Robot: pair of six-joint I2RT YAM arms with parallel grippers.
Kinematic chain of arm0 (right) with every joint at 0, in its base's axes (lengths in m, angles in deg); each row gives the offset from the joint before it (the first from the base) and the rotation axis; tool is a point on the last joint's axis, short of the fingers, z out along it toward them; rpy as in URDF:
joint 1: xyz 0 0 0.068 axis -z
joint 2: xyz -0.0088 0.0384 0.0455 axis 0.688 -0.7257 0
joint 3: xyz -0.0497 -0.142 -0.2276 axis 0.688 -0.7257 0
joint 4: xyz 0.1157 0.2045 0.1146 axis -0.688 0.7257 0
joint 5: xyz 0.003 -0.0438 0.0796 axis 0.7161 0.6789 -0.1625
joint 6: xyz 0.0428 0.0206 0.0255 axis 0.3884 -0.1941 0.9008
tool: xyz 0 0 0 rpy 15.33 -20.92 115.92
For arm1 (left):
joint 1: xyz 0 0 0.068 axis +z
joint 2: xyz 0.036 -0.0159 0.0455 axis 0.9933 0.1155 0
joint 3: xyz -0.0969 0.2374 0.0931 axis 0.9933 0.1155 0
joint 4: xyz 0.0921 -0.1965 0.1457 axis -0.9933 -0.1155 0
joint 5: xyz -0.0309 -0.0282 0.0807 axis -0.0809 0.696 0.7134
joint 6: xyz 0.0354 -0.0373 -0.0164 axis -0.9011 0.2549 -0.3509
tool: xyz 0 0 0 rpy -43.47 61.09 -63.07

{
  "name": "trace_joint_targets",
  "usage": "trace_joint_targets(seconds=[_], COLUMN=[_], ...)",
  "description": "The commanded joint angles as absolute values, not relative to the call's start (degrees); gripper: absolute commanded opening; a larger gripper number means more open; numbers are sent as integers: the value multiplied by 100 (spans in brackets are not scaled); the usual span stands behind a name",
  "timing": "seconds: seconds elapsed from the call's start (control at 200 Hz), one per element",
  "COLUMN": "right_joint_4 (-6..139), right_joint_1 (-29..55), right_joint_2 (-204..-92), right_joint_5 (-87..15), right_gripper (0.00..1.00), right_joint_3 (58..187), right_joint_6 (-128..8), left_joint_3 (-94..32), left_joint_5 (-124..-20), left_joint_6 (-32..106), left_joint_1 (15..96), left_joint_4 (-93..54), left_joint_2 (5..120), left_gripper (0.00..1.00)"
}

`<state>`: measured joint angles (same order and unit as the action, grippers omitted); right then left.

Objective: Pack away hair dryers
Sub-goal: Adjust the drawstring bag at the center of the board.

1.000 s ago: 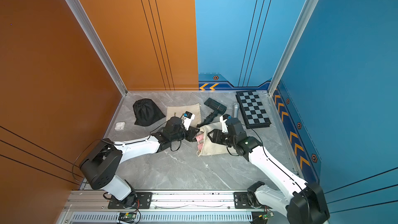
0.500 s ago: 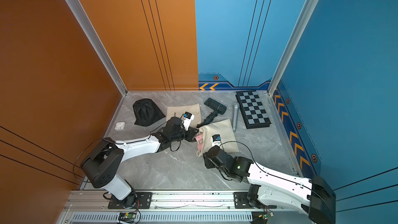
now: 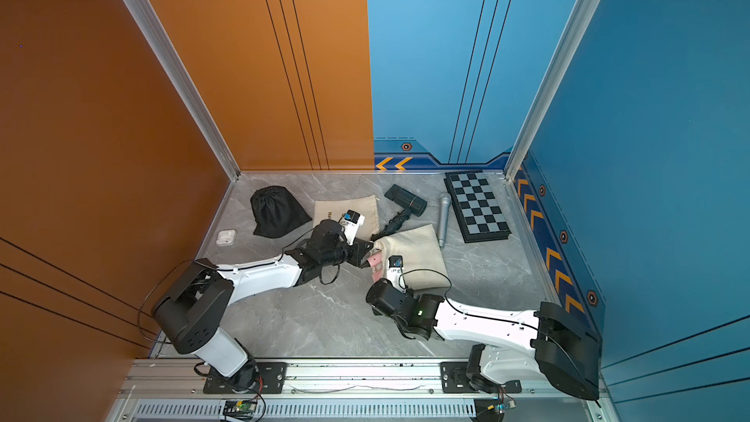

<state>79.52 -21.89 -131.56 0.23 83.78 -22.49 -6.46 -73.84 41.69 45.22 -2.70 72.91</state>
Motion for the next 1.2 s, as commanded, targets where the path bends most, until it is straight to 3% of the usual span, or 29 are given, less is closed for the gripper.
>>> trace_joint_targets(seconds=[0.0,0.14,0.205,0.415,0.706,1.051,1.196], right_joint_4=[7861,8090,8118,8393,8925,10852,10893], right_joint_1=[-2189,-2041,-1978,-1681,-1365,789,1518], right_joint_2=[-13448,-13902,-13985,-14135,-13368,-12479,-12424], right_joint_5=[69,-141,-163,-239,-429,-2924,-3666], right_gripper=[54,51,45,0,0,0,0], right_joint_3=[8610,8855,8895,9036,9387,11443,11485], right_joint_6=[-2098,-1907,-1862,-1707,-2110,-3683,-3848], left_joint_3=[-601,-607,-607,-539,-568,-2003,-2515], left_joint_5=[-7436,-7459,-7476,-7459,-7499,-7224,-7085], left_joint_6=[4187,4189,4189,4188,4301,3897,3698], left_joint_1=[4574,4608,4616,4635,4706,4687,4718], left_joint_4=[-280,-280,-282,-275,-313,-2560,-3240], left_joint_2=[7294,7269,7254,7150,6955,5456,4888], left_gripper=[0,0,0,0,0,0,0])
